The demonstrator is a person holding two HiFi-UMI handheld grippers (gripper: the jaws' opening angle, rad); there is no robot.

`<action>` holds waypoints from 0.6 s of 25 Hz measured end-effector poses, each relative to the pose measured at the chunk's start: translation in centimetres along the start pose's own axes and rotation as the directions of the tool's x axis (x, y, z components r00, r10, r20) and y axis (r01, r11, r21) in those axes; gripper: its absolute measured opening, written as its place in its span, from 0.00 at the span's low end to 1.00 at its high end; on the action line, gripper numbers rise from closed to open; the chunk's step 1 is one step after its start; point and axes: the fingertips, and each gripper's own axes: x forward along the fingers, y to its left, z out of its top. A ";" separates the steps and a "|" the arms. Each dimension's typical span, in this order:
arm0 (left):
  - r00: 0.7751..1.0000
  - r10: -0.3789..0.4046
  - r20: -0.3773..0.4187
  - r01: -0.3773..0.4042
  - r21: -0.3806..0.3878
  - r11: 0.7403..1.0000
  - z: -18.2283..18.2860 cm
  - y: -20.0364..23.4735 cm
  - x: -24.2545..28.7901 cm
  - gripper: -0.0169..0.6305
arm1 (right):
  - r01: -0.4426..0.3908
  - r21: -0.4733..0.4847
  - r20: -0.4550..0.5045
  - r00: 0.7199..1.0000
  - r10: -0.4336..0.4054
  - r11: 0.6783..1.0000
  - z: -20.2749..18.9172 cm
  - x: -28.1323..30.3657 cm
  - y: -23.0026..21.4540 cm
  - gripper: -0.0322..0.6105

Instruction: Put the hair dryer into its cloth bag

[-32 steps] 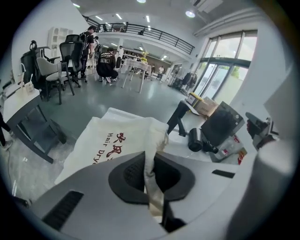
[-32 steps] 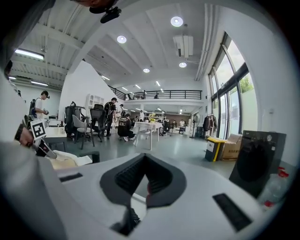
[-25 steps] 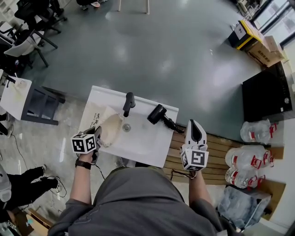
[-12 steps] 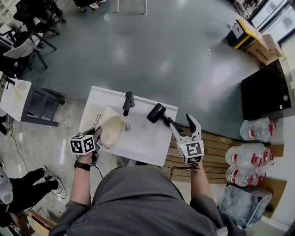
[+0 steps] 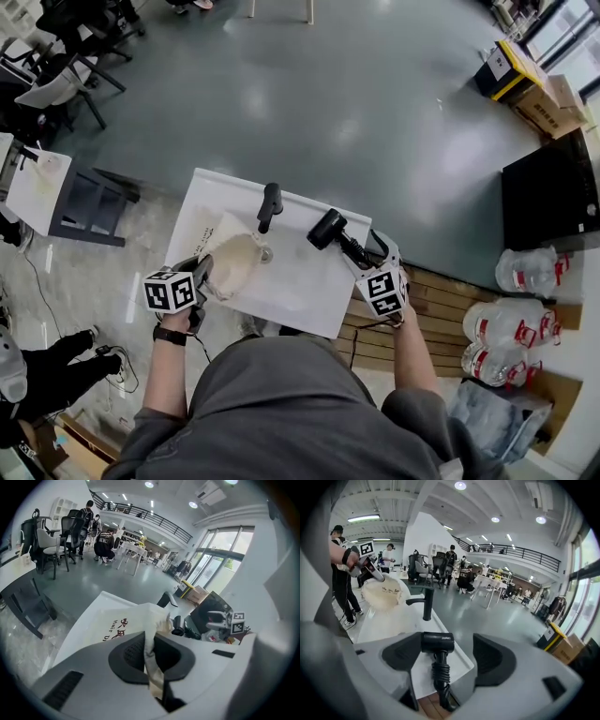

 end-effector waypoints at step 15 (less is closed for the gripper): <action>0.999 0.039 -0.030 -0.040 -0.017 0.999 -0.6 0.0 0.0 0.04 | -0.153 -0.017 -0.223 0.964 0.145 0.988 -8.2 8.5 1.3 0.57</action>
